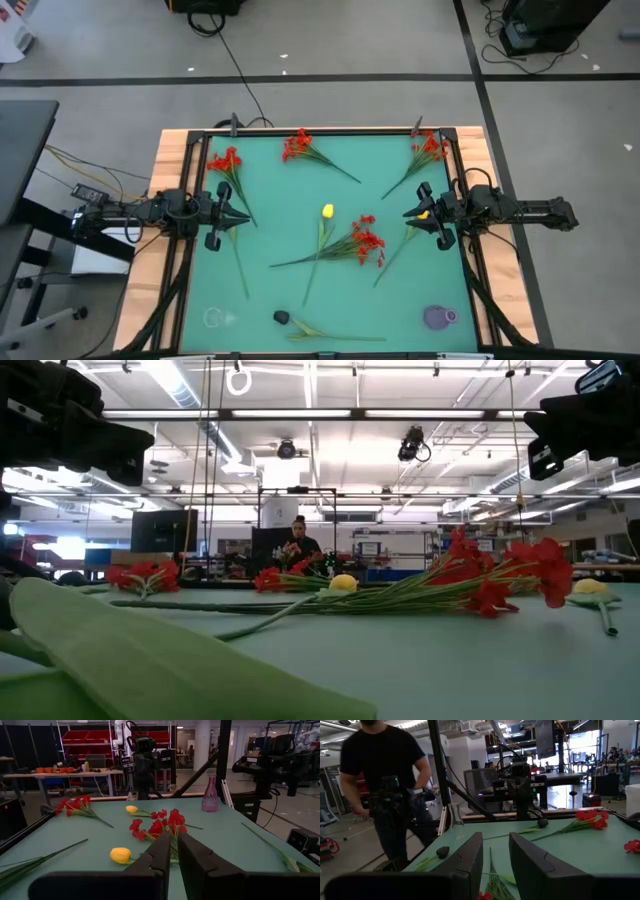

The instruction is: Sort flowers into vase by color

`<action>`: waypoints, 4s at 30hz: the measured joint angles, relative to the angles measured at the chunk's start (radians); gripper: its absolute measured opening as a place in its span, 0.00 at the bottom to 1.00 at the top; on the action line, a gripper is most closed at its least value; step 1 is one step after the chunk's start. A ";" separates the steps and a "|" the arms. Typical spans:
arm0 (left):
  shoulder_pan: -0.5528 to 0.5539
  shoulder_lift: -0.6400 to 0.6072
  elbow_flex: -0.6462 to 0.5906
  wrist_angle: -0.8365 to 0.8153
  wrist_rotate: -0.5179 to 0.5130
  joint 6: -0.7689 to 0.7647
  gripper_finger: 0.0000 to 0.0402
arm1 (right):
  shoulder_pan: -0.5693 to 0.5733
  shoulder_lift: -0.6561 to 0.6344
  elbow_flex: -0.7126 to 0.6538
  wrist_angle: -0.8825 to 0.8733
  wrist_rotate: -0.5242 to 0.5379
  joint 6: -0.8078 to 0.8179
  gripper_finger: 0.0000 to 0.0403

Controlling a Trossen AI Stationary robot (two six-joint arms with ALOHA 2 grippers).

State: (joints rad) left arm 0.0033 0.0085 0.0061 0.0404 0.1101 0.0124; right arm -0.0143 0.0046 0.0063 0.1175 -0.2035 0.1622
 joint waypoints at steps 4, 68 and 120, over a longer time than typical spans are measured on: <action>0.000 0.000 0.000 0.000 0.000 0.000 0.10 | 0.000 0.000 0.000 0.000 0.000 0.000 0.26; -0.009 0.004 0.000 0.533 -0.228 -0.129 0.10 | -0.009 0.113 0.007 0.376 0.625 0.522 0.26; 0.081 0.636 0.525 -0.292 -0.327 -0.691 0.10 | -0.409 1.146 0.756 -0.728 0.429 1.151 0.17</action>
State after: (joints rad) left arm 0.0848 0.6446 0.5310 -0.2519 -0.2168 -0.6785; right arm -0.4236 1.1504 0.7622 -0.6109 0.2253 1.3134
